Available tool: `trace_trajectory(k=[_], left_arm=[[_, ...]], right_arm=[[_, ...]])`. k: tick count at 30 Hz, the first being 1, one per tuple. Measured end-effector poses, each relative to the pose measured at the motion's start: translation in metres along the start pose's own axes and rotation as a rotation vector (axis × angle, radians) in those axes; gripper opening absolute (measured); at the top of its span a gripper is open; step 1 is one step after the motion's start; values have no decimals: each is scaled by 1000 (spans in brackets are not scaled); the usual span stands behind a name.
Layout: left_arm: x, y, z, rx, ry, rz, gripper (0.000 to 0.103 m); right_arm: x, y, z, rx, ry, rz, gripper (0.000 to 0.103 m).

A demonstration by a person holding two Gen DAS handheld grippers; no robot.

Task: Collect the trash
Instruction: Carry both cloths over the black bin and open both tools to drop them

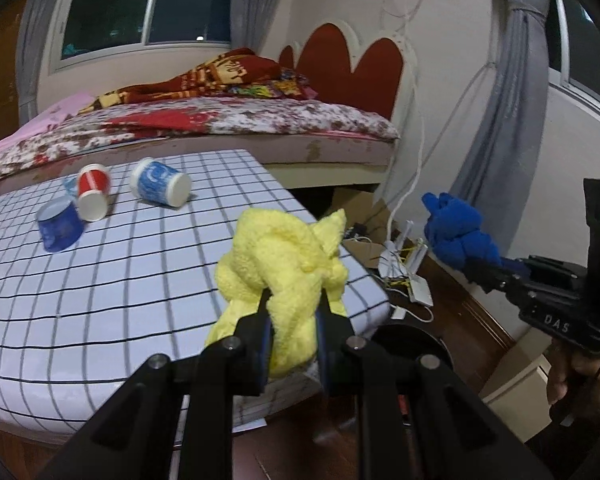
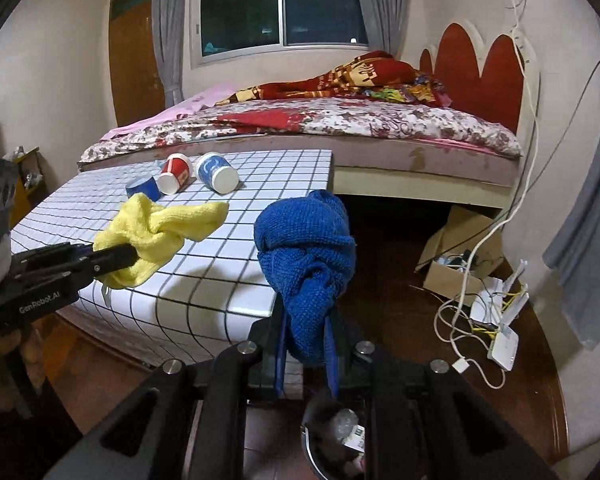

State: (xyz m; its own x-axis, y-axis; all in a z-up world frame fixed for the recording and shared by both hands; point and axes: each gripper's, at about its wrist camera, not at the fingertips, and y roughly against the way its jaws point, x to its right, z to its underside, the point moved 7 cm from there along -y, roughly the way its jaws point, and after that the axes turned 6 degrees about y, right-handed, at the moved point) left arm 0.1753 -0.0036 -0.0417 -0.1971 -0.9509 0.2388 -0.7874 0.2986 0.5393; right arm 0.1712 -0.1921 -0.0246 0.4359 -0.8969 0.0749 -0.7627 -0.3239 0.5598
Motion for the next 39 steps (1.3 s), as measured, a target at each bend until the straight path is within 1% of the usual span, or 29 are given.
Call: trace_trajectory(k=[11, 18, 20, 26, 32, 39], left_arm=[[66, -21, 21, -66, -80, 98, 19], [112, -33, 47, -125, -128, 164, 19], [121, -37, 53, -143, -128, 177, 19], [139, -54, 73, -198, -126, 200, 19], [144, -74, 99, -263, -111, 200, 19], [148, -95, 119, -330, -105, 201, 19]], right_arm=[[45, 8, 46, -82, -51, 73, 17], [76, 17, 74, -116, -125, 107, 17], [84, 18, 83, -133, -145, 110, 17], [96, 13, 109, -193, -176, 116, 17], [105, 1, 136, -257, -206, 104, 17], [106, -23, 164, -339, -202, 84, 17]])
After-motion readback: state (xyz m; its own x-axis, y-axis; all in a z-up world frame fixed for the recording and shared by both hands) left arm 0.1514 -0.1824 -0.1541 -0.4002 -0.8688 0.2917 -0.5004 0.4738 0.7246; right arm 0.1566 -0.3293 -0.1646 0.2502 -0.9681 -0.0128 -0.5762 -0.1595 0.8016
